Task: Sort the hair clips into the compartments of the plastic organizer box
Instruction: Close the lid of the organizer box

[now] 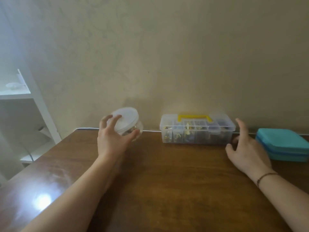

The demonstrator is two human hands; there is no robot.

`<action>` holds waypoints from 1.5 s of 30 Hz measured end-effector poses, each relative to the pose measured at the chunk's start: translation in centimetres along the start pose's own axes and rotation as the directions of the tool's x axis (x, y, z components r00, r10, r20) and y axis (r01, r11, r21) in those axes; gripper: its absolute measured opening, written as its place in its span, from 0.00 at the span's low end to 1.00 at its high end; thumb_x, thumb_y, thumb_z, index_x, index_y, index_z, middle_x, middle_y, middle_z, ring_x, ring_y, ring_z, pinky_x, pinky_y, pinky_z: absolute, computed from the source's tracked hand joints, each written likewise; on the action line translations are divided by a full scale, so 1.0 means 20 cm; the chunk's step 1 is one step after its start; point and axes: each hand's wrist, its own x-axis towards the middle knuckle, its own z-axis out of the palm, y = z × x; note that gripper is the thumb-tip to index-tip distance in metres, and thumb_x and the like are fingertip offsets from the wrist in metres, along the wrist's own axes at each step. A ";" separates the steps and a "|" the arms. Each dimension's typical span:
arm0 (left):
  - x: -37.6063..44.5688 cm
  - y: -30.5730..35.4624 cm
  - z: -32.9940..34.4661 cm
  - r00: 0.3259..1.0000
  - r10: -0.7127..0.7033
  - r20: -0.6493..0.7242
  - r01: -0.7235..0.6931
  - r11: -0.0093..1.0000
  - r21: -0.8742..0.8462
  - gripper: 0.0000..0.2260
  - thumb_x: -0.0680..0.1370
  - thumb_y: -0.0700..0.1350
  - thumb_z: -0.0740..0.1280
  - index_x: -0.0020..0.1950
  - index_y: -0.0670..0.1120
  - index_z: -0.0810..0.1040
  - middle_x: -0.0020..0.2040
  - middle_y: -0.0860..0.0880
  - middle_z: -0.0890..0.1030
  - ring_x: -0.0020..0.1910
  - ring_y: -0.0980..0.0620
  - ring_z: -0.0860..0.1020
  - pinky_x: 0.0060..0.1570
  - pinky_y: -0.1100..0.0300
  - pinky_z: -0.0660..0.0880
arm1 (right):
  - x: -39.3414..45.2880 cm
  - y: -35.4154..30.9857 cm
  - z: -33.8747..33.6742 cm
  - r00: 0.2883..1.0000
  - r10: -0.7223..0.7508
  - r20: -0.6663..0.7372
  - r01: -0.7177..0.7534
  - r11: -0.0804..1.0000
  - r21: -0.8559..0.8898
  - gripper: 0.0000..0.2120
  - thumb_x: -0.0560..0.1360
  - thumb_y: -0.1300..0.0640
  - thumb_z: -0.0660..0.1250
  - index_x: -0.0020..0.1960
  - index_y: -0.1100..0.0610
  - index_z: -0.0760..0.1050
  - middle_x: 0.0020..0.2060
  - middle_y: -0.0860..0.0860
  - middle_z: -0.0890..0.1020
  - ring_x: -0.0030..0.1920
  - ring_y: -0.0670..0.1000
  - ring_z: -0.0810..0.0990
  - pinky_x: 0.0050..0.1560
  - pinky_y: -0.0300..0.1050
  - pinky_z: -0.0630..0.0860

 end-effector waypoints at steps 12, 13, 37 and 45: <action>0.07 0.57 0.33 0.963 0.174 0.207 -0.159 0.984 -0.086 0.40 0.61 0.70 0.74 0.69 0.56 0.71 0.73 0.54 0.63 0.68 0.51 0.69 0.61 0.57 0.68 | -0.02 0.00 -0.02 1.000 0.005 -0.015 -0.005 1.000 0.023 0.41 0.74 0.55 0.67 0.76 0.46 0.43 0.40 0.47 0.77 0.34 0.44 0.74 0.32 0.40 0.72; 0.05 0.58 0.35 0.961 0.181 0.211 -0.169 0.983 -0.071 0.42 0.61 0.71 0.74 0.71 0.56 0.69 0.74 0.54 0.63 0.68 0.50 0.69 0.61 0.54 0.70 | -0.01 0.00 -0.02 1.000 -0.003 -0.017 0.003 1.000 0.026 0.41 0.74 0.55 0.67 0.76 0.46 0.43 0.41 0.48 0.77 0.35 0.45 0.74 0.34 0.41 0.73; -0.65 0.42 0.17 0.879 0.024 0.476 -0.099 0.986 0.133 0.37 0.79 0.63 0.59 0.79 0.54 0.42 0.80 0.51 0.41 0.78 0.46 0.38 0.75 0.40 0.39 | -0.10 0.43 -0.28 0.933 0.358 -0.034 -0.357 0.911 -0.208 0.42 0.60 0.29 0.70 0.66 0.46 0.61 0.68 0.54 0.60 0.64 0.63 0.69 0.60 0.61 0.72; -0.61 0.41 0.14 0.877 0.062 0.477 -0.040 0.998 -0.056 0.24 0.79 0.59 0.62 0.73 0.51 0.67 0.75 0.53 0.62 0.75 0.52 0.58 0.74 0.51 0.60 | 0.05 0.28 -0.34 0.926 0.326 -0.189 -0.292 0.938 0.184 0.34 0.63 0.47 0.78 0.62 0.52 0.64 0.64 0.58 0.69 0.62 0.60 0.70 0.57 0.51 0.71</action>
